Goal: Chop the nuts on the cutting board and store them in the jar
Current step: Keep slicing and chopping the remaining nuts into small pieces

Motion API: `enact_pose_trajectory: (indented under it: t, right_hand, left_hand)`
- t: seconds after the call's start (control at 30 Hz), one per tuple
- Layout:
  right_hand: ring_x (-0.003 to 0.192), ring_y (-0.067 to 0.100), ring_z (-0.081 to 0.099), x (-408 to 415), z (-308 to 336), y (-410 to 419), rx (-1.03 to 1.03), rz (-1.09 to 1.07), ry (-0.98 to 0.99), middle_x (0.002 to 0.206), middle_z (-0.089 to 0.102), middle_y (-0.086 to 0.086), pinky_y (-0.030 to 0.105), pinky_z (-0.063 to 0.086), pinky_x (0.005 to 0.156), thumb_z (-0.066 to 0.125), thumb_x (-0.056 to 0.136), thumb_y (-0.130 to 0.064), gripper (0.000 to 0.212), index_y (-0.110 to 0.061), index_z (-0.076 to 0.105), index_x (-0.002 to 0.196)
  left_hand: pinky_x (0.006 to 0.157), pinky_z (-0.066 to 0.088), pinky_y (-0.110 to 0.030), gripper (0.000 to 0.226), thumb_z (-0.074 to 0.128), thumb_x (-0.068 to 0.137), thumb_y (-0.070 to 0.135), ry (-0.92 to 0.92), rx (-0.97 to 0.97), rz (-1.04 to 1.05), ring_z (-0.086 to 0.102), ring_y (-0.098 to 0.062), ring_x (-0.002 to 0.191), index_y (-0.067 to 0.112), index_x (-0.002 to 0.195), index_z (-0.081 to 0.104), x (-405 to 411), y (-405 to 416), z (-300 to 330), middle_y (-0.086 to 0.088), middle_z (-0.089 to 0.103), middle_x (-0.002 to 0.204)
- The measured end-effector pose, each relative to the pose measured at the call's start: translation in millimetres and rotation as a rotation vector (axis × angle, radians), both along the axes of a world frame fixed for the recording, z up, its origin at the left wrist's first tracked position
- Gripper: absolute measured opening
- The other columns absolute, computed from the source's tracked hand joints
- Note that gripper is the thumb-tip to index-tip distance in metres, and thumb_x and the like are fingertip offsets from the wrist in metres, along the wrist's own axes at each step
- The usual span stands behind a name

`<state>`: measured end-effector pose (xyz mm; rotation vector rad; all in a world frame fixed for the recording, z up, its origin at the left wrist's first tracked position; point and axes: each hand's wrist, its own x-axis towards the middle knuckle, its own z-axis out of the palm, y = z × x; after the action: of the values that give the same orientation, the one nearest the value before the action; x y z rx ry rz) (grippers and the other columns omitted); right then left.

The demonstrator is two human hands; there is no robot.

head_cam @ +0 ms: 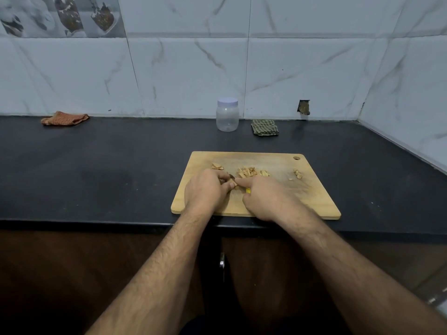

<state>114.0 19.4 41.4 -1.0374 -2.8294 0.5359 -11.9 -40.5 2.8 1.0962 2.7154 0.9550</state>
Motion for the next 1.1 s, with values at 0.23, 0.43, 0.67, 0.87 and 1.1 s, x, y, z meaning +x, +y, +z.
enact_pose_trajectory:
  t: [0.23, 0.43, 0.67, 0.87, 1.1]
  right_hand:
    - [0.120, 0.024, 0.056, 18, -6, -7, 0.043, 0.000, -0.046, 0.145, 0.051, 0.002, 0.033, 0.051, 0.090, 0.046, 0.095, -0.009, 0.064, -0.043, 0.038, 0.148]
    - [0.109, 0.022, 0.060, 32, -14, -10, 0.029, -0.032, -0.011, 0.139, 0.055, 0.002, 0.031, 0.048, 0.073, 0.047, 0.093, -0.009, 0.068, -0.047, 0.036, 0.148]
    - [0.123, 0.021, 0.055, 14, -10, -5, 0.017, -0.066, 0.099, 0.145, 0.053, -0.001, 0.029, 0.047, 0.092, 0.047, 0.091, -0.010, 0.063, -0.039, 0.044, 0.147]
    - [0.128, 0.021, 0.051, 4, -9, -7, 0.011, -0.025, 0.091, 0.143, 0.054, -0.002, 0.033, 0.046, 0.102, 0.046, 0.094, -0.013, 0.057, -0.038, 0.046, 0.145]
    - [0.123, 0.023, 0.054, 0, -7, -6, 0.013, -0.035, 0.049, 0.138, 0.057, 0.001, 0.036, 0.049, 0.099, 0.046, 0.094, -0.013, 0.055, -0.039, 0.048, 0.142]
  left_hand:
    - [0.082, 0.049, -0.029, 0.027, 0.065, 0.091, 0.043, 0.043, 0.017, 0.027, 0.062, -0.015, 0.105, 0.035, 0.116, 0.070, 3, 0, -4, 0.010, 0.070, 0.116]
    - [0.082, 0.048, -0.029, 0.028, 0.065, 0.091, 0.042, 0.051, 0.017, 0.031, 0.062, -0.014, 0.106, 0.034, 0.118, 0.070, 1, 1, -5, 0.011, 0.069, 0.119]
    - [0.083, 0.049, -0.029, 0.030, 0.065, 0.091, 0.042, 0.052, 0.019, 0.031, 0.062, -0.015, 0.109, 0.033, 0.120, 0.069, 1, 2, -7, 0.010, 0.068, 0.123]
    - [0.080, 0.050, -0.030, 0.028, 0.064, 0.091, 0.043, 0.070, 0.010, 0.020, 0.062, -0.016, 0.105, 0.035, 0.118, 0.070, 1, 1, -8, 0.010, 0.070, 0.119]
    - [0.078, 0.049, -0.030, 0.030, 0.064, 0.091, 0.044, 0.073, 0.001, 0.023, 0.062, -0.015, 0.105, 0.036, 0.119, 0.069, -1, 2, -9, 0.012, 0.069, 0.120]
